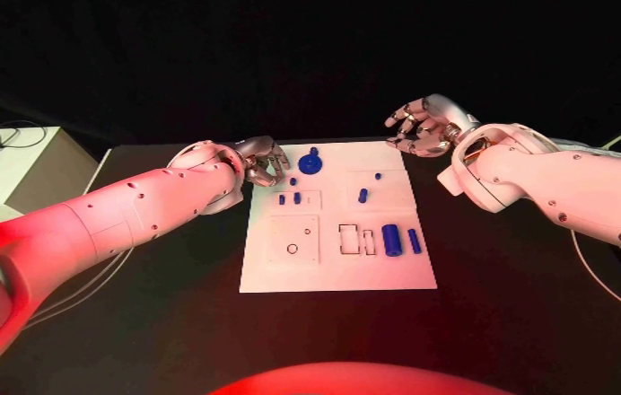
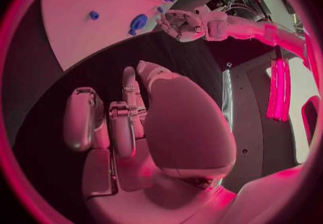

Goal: Assemble the parts on the task board

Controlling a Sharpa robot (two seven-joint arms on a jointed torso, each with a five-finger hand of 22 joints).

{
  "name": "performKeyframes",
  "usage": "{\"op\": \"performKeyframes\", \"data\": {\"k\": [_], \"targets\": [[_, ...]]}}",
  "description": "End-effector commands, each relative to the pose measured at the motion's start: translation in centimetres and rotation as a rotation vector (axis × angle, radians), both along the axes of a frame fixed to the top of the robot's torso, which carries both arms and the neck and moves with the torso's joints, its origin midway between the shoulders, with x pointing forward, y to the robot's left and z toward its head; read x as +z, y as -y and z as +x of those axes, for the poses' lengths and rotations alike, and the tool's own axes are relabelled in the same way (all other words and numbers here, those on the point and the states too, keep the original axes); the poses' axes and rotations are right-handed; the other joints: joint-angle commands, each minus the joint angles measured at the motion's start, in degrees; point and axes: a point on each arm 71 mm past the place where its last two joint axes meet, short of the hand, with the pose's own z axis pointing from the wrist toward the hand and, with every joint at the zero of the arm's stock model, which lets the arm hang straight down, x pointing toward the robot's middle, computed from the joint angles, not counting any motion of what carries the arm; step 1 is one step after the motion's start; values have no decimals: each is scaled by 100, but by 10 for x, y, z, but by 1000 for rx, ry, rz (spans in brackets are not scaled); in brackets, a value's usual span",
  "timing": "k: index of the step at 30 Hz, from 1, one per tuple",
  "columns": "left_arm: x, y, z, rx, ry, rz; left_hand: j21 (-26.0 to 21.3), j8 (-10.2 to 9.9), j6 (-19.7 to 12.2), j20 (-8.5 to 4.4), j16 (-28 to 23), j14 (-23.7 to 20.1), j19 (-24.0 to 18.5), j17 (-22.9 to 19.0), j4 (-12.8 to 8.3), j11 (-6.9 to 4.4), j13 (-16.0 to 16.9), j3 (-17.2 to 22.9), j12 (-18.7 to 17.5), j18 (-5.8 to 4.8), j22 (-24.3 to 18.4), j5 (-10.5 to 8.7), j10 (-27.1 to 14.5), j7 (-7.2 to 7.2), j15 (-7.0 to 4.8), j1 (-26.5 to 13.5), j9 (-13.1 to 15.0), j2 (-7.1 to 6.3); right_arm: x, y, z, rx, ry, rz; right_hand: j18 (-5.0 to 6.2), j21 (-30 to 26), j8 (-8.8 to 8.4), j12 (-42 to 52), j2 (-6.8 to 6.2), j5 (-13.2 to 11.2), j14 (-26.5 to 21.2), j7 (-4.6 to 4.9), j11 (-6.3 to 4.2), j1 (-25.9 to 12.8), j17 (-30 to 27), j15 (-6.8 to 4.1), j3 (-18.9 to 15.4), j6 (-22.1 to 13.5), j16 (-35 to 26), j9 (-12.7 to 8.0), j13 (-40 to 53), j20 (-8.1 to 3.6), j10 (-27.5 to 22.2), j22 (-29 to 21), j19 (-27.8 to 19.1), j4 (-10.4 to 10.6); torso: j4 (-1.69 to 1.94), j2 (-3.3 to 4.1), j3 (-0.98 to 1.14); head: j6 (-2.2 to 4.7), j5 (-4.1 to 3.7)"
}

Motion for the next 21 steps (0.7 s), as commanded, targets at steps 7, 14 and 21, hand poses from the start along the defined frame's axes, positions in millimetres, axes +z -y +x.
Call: {"op": "performKeyframes", "data": {"k": [7, 14, 21], "targets": [[21, -37, -5, 160, -110, -589, -1186, 273, 283, 65, -1052, -1319, -1314, -2172, 40, 97, 130, -53, 156, 366, -1569, -18, -137, 86, 76, -163, 19, 115, -17, -6, 4, 147, 99, -354, 119, -351, -132, -1442, -210, -318, 512, 10, 76, -138, 1175, 55, 949, 383, -67, -33, -1348, 56, 233, -136, -74, -526, 1, -8, 9, 136, -256], [23, -47, -28, 153, -237, -952, -2509, 378, 179, 191, -2372, -1992, -1913, -2794, 346, 109, 214, -634, 366, 349, -2335, -24, -156, 92, 164, -323, -24, 118, -32, -10, 10, 169, 150, -525, 127, -420, -216, -1791, -284, -454, 505, 16, 116, -427, 1149, 90, 948, 401, -84, -43, -1689, 81, 194, -173, -74, -654, 17, 3, -3, 181, -330], [23, -45, -54, 109, -299, -1113, -3790, 462, 171, 373, -4235, -1906, -2042, -3433, 484, 161, -201, -610, -260, 328, -3142, -14, 107, 71, 298, -143, -86, 102, -48, -20, 13, 189, 139, -605, 151, -553, -297, -1994, -289, -511, 477, 16, 138, -568, 1042, 106, 833, 385, -147, -61, -1889, 100, 138, -263, -97, -759, 20, 4, -1, 203, -388]]}}
